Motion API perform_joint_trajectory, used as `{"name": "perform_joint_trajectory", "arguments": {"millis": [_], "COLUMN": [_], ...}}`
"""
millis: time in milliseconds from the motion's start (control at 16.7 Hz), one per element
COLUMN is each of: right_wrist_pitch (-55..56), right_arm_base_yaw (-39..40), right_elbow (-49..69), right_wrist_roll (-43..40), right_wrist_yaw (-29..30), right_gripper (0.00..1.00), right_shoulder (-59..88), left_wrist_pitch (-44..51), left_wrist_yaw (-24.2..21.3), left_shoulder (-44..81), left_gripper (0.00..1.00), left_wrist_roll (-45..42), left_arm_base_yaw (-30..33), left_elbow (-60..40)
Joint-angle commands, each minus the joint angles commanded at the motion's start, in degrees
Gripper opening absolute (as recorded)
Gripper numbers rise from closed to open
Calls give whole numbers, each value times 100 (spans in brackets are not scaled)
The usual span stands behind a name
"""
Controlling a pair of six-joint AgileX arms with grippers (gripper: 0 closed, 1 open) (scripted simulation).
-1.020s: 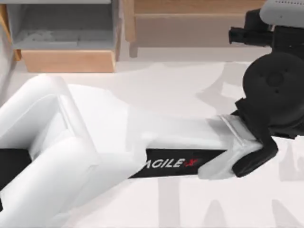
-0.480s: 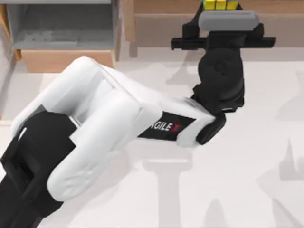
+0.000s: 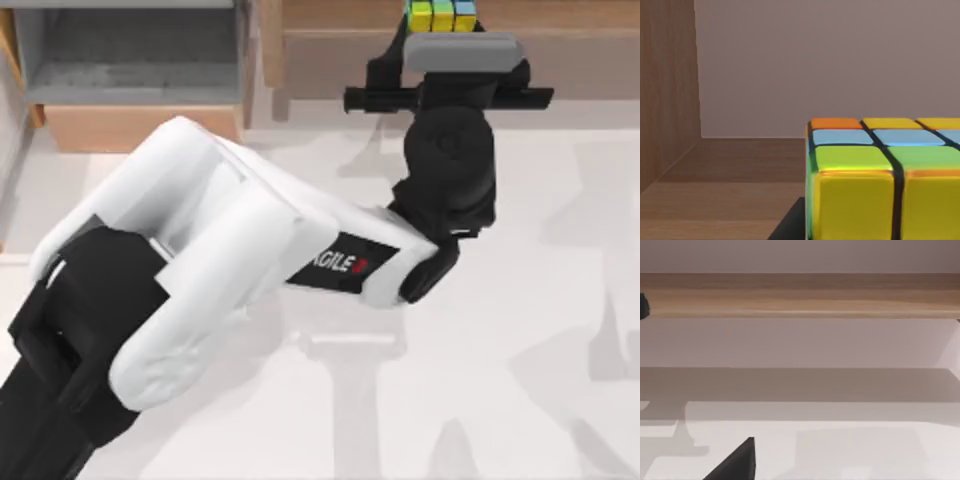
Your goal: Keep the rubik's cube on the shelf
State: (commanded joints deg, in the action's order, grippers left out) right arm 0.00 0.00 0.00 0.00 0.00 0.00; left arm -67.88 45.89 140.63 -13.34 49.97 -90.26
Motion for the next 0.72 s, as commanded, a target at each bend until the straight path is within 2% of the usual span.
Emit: {"name": "perform_joint_trajectory", "arguments": {"millis": [300,720], "right_wrist_pitch": [0,0], "right_arm_base_yaw": [0,0], "right_elbow": [0,0], "right_wrist_roll": [0,0], "right_wrist_yaw": [0,0], "right_gripper": [100,100], "right_shoulder": [0,0], "left_wrist_pitch": [89,931], "left_wrist_yaw": [-35,-265], "left_shoulder": [43,542], "left_gripper": [0,0], "left_wrist_roll": [-14,67], "left_arm_base_yaw": [3,-350], "left_elbow": [-178,-1371]}}
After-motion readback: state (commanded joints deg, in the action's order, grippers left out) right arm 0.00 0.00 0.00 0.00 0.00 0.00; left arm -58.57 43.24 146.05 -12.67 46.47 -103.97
